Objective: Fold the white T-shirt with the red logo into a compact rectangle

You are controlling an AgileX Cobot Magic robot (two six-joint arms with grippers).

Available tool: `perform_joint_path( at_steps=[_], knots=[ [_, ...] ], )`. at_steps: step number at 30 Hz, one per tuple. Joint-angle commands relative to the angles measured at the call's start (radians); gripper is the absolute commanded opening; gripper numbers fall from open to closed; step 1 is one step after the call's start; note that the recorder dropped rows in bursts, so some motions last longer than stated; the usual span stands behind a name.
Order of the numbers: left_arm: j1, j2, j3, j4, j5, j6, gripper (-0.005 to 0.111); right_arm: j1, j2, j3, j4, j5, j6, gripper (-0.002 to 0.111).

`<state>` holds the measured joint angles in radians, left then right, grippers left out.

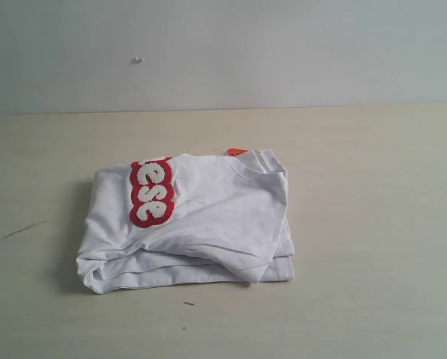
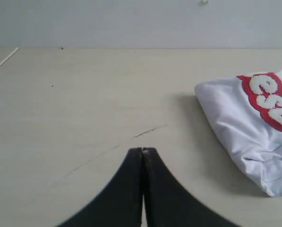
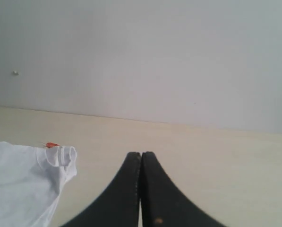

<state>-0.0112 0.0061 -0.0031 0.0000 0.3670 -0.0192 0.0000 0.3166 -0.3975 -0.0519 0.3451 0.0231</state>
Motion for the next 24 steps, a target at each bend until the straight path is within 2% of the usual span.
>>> perform_joint_path(
  at_steps=[1,4,14,24],
  knots=[
    [0.003,-0.006,0.003,-0.013,-0.013,0.001,0.003,-0.045,-0.064,0.101,-0.011,-0.036,0.007,0.000],
    [0.003,-0.006,0.003,-0.013,-0.013,0.001,0.003,-0.089,-0.137,0.195,-0.008,-0.068,0.016,0.000],
    [0.003,-0.006,0.003,-0.013,-0.013,0.001,0.003,-0.187,-0.249,0.334,-0.010,-0.162,0.113,0.000],
    [0.003,-0.006,0.003,-0.013,-0.013,0.001,0.003,-0.204,-0.251,0.397,-0.069,-0.125,0.101,0.000]
  ],
)
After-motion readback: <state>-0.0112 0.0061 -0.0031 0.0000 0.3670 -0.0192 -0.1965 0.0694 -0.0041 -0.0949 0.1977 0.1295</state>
